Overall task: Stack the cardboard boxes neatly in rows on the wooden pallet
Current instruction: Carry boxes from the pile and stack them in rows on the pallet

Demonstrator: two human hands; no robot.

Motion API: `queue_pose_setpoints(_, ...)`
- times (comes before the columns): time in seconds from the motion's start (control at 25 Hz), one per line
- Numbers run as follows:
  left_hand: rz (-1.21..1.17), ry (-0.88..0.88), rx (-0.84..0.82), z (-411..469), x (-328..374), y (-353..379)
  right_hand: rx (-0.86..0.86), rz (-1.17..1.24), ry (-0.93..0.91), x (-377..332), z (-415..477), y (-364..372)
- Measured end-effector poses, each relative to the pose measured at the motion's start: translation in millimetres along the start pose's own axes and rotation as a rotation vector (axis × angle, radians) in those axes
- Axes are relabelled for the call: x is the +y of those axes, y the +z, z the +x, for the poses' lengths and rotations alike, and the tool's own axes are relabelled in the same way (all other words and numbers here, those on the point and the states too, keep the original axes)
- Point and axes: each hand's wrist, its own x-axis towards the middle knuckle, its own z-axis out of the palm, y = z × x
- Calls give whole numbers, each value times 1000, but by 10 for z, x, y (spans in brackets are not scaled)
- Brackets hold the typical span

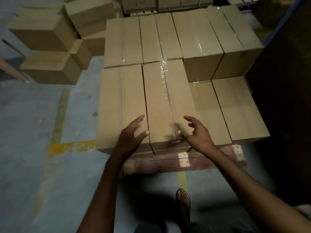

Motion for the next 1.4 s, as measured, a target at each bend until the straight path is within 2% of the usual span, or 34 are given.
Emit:
queue_pose_setpoints(0.2,-165,-24,176,-478,339,-434,13,221,-33,-847,-602,249)
queue_pose_setpoints(0.32,-231,-40,233,-799,292,-846,-14,316,-30,-1277,-964,687)
queue_pose_setpoints(0.6,-408,-114,347,-1563,-373,-2042,-68,490,14,-2209,-1544,1992)
queue_pose_setpoints(0.76,-397,-168,450,-1621,-733,-2759,-136,503,-7,-2812,-1531,2627)
queue_pose_setpoints(1.0,-426,-188,593,-1169,-1175,-3779,-229,491,-129,-3647,-858,3494)
queue_pose_setpoints(1.24,-485,-239,597,-99,-1802,-4805,-227,531,-139,-4475,314,4261)
queue_pose_setpoints(1.4,-483,-229,594,691,-1970,-5398,-216,502,-146,-5044,1169,4535)
